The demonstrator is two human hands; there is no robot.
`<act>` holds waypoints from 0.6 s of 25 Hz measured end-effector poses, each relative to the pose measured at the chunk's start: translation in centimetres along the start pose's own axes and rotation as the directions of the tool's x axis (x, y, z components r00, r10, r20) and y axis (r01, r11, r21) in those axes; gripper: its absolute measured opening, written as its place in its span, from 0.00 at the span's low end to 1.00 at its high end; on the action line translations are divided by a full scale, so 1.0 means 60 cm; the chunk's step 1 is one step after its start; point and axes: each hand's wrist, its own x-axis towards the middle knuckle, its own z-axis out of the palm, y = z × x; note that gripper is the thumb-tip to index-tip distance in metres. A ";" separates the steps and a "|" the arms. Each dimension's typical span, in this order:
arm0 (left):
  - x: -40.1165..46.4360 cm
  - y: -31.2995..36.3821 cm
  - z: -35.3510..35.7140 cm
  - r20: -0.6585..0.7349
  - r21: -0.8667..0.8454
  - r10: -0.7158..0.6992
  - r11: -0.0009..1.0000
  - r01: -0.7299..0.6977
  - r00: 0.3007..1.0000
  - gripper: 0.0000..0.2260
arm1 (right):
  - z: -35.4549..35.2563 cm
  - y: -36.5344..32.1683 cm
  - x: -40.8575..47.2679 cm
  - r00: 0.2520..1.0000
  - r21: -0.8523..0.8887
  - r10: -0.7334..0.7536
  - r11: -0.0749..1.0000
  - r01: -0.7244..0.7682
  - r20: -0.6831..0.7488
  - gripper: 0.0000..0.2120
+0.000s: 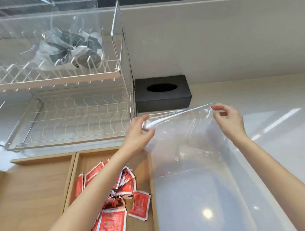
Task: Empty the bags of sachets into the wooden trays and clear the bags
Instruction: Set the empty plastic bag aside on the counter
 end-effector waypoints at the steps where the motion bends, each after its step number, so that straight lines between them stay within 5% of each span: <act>1: 0.017 -0.003 0.016 0.008 0.010 -0.017 1.000 0.017 1.000 0.22 | 0.010 0.011 0.015 1.000 -0.030 -0.001 1.000 0.002 0.012 0.13; 11: 0.092 -0.045 0.085 0.051 0.241 -0.149 0.961 0.132 0.988 0.27 | 0.094 0.101 0.060 0.985 -0.362 -0.047 0.926 0.106 0.169 0.20; 15: 0.086 -0.040 0.098 -0.016 0.480 -0.029 0.877 0.033 0.999 0.27 | 0.098 0.083 0.035 0.948 -0.463 -0.286 0.828 0.316 0.137 0.22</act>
